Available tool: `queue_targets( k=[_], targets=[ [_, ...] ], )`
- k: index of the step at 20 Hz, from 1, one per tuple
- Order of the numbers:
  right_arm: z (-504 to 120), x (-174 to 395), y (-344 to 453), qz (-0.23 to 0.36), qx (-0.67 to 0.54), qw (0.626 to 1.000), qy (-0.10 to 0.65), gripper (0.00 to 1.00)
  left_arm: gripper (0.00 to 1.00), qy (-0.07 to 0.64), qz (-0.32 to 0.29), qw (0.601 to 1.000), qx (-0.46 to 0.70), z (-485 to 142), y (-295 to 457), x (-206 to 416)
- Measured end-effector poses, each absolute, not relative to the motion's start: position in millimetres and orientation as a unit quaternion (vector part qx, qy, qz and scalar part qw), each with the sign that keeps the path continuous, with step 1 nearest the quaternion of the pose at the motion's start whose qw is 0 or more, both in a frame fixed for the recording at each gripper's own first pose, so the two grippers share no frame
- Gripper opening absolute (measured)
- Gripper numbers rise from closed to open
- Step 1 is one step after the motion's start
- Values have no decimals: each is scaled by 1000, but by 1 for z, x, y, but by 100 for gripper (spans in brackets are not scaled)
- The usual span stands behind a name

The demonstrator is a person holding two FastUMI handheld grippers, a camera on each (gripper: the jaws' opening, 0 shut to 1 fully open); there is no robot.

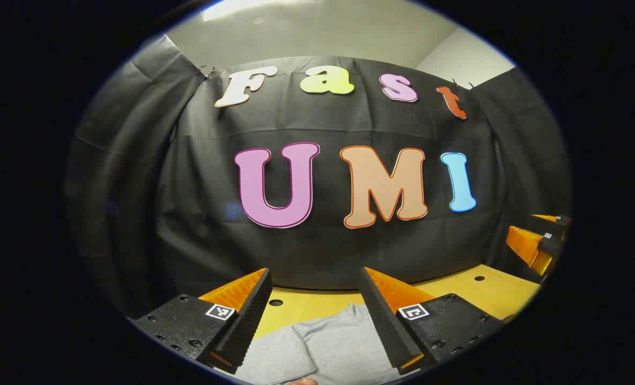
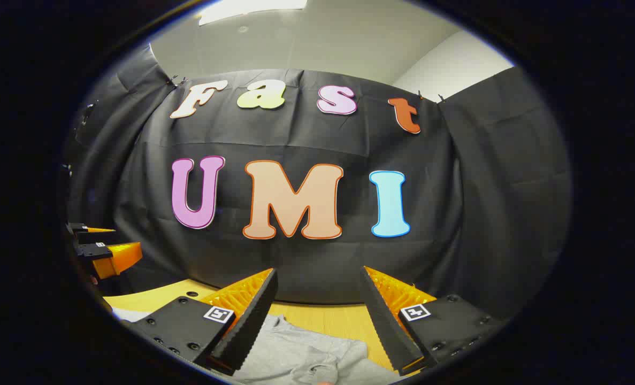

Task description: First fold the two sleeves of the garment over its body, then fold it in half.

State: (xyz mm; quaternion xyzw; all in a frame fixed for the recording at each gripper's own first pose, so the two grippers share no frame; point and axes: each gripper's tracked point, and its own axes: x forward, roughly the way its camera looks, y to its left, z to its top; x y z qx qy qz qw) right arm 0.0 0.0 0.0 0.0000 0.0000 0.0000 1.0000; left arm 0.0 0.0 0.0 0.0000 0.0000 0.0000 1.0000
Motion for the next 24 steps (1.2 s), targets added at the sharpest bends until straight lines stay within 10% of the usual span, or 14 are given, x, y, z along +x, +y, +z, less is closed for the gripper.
queue_targets(
  k=[24],
  targets=[
    [-22,-3,-9,12,-25,999,32,97,94,-3,-1,1000,5,-1,8,3]
  ],
)
